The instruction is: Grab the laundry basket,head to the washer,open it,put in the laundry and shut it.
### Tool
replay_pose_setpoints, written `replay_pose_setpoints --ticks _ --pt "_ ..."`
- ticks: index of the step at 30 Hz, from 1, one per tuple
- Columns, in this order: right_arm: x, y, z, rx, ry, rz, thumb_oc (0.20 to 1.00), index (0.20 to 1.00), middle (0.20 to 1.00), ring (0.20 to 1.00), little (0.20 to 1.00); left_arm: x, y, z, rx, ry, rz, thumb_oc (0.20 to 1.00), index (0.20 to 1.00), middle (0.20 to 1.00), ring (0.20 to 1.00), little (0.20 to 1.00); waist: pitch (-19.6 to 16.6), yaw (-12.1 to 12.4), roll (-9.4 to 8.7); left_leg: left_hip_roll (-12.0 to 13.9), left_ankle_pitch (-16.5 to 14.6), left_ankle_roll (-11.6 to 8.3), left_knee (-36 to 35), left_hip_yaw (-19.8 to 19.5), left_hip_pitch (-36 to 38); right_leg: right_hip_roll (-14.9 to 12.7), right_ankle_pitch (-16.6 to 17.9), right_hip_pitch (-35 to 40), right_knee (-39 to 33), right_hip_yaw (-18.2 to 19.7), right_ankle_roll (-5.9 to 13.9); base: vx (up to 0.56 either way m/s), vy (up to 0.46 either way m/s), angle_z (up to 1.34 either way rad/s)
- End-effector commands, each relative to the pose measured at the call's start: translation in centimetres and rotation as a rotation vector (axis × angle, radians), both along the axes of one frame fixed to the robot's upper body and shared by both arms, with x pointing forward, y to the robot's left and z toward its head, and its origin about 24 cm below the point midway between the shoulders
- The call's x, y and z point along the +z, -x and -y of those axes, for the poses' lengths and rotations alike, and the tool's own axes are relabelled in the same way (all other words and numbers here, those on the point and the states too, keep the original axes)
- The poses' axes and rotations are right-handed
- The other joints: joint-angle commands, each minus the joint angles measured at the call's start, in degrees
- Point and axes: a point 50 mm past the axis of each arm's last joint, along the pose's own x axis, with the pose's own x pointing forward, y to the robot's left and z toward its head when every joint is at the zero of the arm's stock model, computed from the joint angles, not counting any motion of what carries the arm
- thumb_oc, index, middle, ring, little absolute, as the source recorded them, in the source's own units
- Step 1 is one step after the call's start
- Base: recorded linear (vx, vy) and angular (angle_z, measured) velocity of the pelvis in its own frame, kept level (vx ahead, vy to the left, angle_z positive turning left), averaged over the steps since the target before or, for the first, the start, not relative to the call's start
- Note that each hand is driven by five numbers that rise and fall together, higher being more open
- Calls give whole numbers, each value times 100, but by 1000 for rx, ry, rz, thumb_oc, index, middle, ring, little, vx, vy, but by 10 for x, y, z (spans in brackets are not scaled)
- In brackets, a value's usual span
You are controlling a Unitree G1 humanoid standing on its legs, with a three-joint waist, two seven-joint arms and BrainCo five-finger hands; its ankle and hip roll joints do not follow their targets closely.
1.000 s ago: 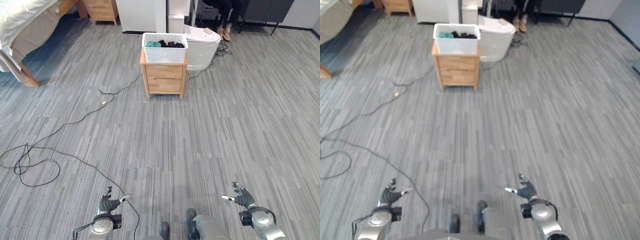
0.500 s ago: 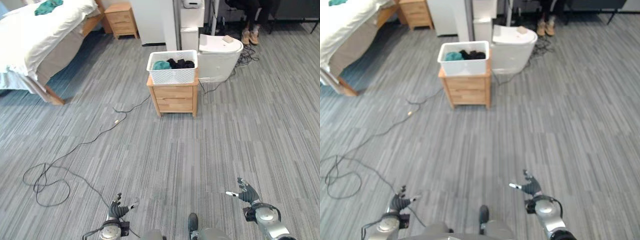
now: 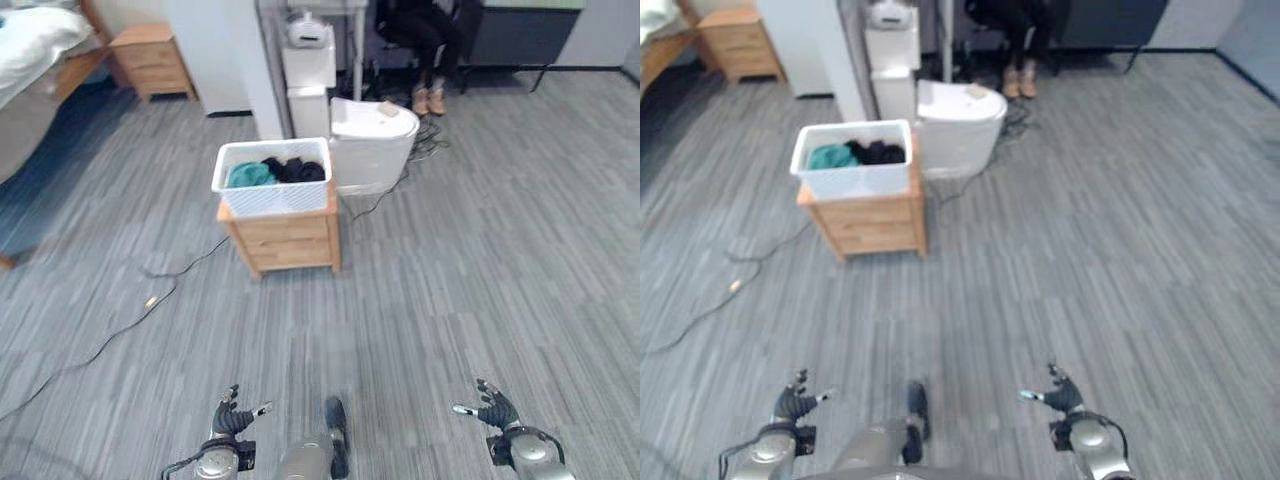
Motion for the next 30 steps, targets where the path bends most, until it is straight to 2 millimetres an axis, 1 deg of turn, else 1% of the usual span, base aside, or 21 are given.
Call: replay_pose_setpoints --ticks 1,2,3,4,5,9,10,11,15,16,17,18,19,20,22,24,25,26,28,29,30 --pt "13 -25 -6 8 -18 104 1000 1000 1000 1000 1000 19 -26 -13 -12 -51 106 1000 1000 1000 1000 1000 -20 169 -544 423 -142 -1458 197 -110 19 -1815 71 -592 683 29 464 476 321 -10" --pt "13 -31 -13 27 -34 111 1000 1000 1000 1000 1000 21 -29 -17 -20 -68 108 1000 1000 1000 1000 1000 -50 162 -613 280 -425 -1293 313 -48 183 -1974 767 -870 1376 157 675 353 256 -11" --pt "13 -31 -12 27 -34 111 1000 1000 1000 1000 1000 21 -29 -17 -20 -68 108 1000 1000 1000 1000 1000 -65 176 -597 303 -418 -1297 313 -39 163 -1955 786 -895 1369 173 671 379 268 -21" --pt "15 -34 -16 35 -41 125 1000 1000 1000 1000 1000 24 -32 -20 -17 -79 120 1000 1000 1000 1000 1000 -61 157 -618 235 -550 -1237 359 -13 284 -2010 977 -964 1608 188 742 352 262 8" --pt "18 -40 -22 55 -49 144 1000 1000 1000 1000 1000 27 -36 -22 -19 -92 131 1000 1000 1000 1000 1000 -6 105 -523 207 -742 -1155 291 -19 651 -2009 974 -1482 1969 14 625 474 338 14" --pt "19 -41 -23 79 -45 144 1000 1000 1000 1000 1000 29 -38 -26 -41 -111 129 1000 1000 1000 1000 1000 143 -133 -343 126 -963 -1139 -36 -292 1336 -1610 383 -2394 1678 -513 439 356 185 42" --pt "18 -40 -23 77 -45 141 1000 1000 1000 1000 1000 29 -39 -26 -44 -109 127 1000 1000 1000 1000 1000 204 -209 -346 94 -1007 -1149 -91 -379 1469 -1555 279 -2536 1527 -623 449 213 62 43" --pt "18 -40 -23 77 -45 141 1000 1000 1000 1000 1000 29 -39 -26 -44 -109 127 1000 1000 1000 1000 1000 225 -230 -344 91 -1016 -1150 -95 -403 1498 -1561 258 -2505 1535 -646 450 208 34 60" --pt "12 -31 -19 48 -45 107 1000 1000 1000 1000 1000 23 -37 -23 -37 -103 96 1000 1000 1000 1000 1000 338 -478 -388 -72 -1250 -1243 -176 -705 2010 -1466 377 -2941 626 -1017 409 312 18 37" --pt "12 -31 -19 48 -45 107 1000 1000 1000 1000 1000 23 -37 -23 -37 -102 96 1000 1000 1000 1000 1000 344 -487 -380 -65 -1258 -1245 -172 -716 2017 -1463 371 -2929 626 -1029 409 417 -27 64" --pt "9 -20 -12 26 -37 81 1000 1000 1000 1000 1000 19 -34 -17 -77 -99 75 1000 1000 1000 1000 1000 286 -599 -419 -151 -1366 -1286 13 -845 2117 -1381 406 -2794 463 -718 339 435 -59 94" --pt "5 -10 -5 -1 -29 51 1000 1000 1000 1000 1000 14 -27 -15 -111 -106 42 1000 1000 1000 1000 1000 136 -650 -366 -91 -1367 -1468 363 -799 2147 -1371 389 -2503 312 -694 191 432 -60 131" --pt "5 -10 -5 -1 -29 51 1000 1000 1000 1000 1000 14 -27 -15 -111 -106 41 1000 1000 1000 1000 1000 136 -654 -362 -86 -1376 -1472 379 -804 2142 -1368 391 -2496 305 -700 189 353 -59 145" --pt "6 -10 1 -13 -19 48 1000 1000 1000 1000 1000 13 -24 -14 -104 -95 39 1000 1000 1000 1000 1000 169 -631 -375 -18 -1068 -1742 1454 -756 1777 -1410 336 -2272 309 -644 55 131 -26 113" --pt "7 -11 2 -19 -17 53 1000 1000 1000 1000 1000 14 -26 -13 -101 -90 45 1000 1000 1000 1000 1000 198 -604 -395 111 -978 -1798 1721 -653 1577 -1457 253 -2169 286 -655 6 141 1 43" --pt "7 -12 5 -31 -14 52 1000 1000 1000 1000 1000 13 -27 -11 -106 -83 43 1000 1000 1000 1000 1000 207 -545 -401 373 -1182 -1660 1511 -348 1374 -1533 84 -1956 205 -649 3 229 96 -17" --pt "9 -15 5 -32 -15 62 1000 1000 1000 1000 1000 14 -27 -11 -107 -87 46 1000 1000 1000 1000 1000 168 -477 -420 476 -1258 -1588 1116 -375 1160 -1604 -21 -1853 166 -599 50 231 115 -13" --pt "9 -15 5 -32 -15 62 1000 1000 1000 1000 1000 14 -27 -11 -107 -87 46 1000 1000 1000 1000 1000 169 -478 -420 473 -1267 -1586 1118 -377 1167 -1607 -32 -1846 171 -601 53 249 128 -5" --pt "10 -16 5 -37 -13 73 1000 1000 1000 1000 1000 16 -30 -12 -93 -84 62 1000 1000 1000 1000 1000 212 -389 -382 783 -772 -1666 611 -557 780 -1586 -185 -1737 210 -535 52 169 108 0" --pt "10 -16 5 -37 -13 73 1000 1000 1000 1000 1000 16 -30 -12 -93 -84 62 1000 1000 1000 1000 1000 224 -387 -390 773 -752 -1669 566 -553 822 -1593 -197 -1720 218 -534 51 398 279 -18" --pt "10 -16 6 -46 -1 73 1000 1000 1000 1000 1000 19 -32 -15 -48 -77 82 1000 1000 1000 1000 1000 310 -220 -327 1115 -85 -1844 -178 -934 387 -1535 -458 -1473 292 -349 65 332 219 -20"
